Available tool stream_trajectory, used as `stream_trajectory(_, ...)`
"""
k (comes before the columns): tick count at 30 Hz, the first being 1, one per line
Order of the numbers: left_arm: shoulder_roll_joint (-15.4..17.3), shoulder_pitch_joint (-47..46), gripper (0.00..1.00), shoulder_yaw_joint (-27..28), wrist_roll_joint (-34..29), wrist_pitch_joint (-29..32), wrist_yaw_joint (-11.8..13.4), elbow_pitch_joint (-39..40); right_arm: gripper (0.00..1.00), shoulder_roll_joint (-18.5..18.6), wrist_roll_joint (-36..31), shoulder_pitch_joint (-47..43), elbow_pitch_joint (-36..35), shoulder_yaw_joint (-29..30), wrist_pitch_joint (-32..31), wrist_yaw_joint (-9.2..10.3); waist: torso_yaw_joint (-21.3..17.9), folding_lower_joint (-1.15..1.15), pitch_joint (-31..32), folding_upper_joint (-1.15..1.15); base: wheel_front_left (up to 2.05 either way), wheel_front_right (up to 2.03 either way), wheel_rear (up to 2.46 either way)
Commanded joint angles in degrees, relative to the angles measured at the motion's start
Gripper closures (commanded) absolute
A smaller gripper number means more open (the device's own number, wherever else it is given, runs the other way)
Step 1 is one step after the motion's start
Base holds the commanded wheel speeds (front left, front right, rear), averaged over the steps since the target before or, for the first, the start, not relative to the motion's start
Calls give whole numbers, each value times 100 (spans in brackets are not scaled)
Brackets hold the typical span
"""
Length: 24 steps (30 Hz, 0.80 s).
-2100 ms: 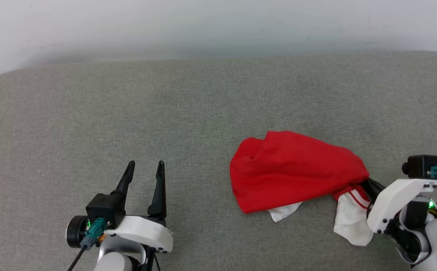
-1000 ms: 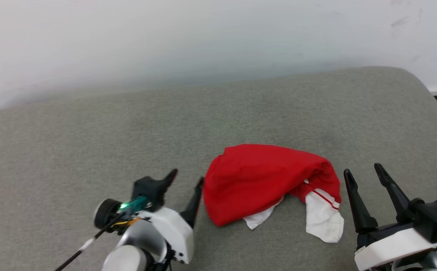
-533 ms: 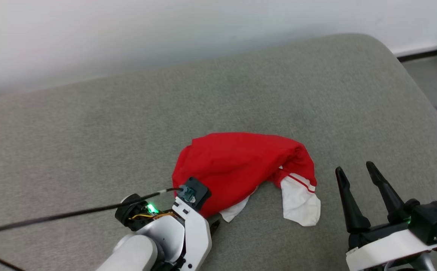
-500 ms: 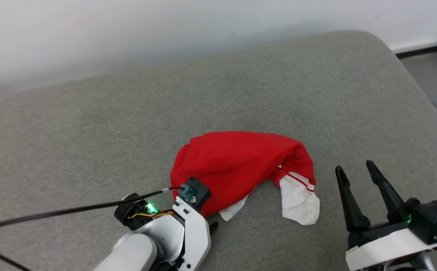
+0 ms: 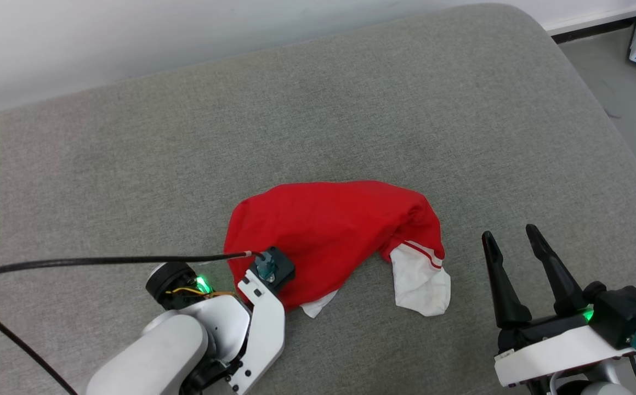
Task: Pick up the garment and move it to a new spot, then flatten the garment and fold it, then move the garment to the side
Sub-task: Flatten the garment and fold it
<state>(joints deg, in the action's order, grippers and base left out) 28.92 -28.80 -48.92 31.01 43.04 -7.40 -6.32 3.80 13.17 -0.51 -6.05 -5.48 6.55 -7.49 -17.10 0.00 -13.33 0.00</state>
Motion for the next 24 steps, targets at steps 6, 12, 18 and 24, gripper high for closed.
stream_trajectory(6, 143, -370, 100, 205, -86, -538, 66, 375, 0, -52, 65, 79, 63, 90, 50, 1, 58, 0, 73, 0, 0, 0, 0)
stream_trajectory(12, 38, -812, 100, 747, -42, -1004, 372, 541, 0, -71, 85, 130, 53, 108, 20, 0, 55, 0, 15, 0, 0, 0, 0)
stream_trajectory(18, -225, -1363, 100, 1120, 149, -1287, 423, -149, 0, -84, 113, 280, 51, 52, 68, 1, -66, 0, -189, 0, 0, 0, 0)
stream_trajectory(24, -529, -1664, 100, 1231, 380, -1564, 295, -1339, 0, -92, 133, 379, 118, 36, 122, 1, -192, 0, -319, 0, 0, 0, 0)
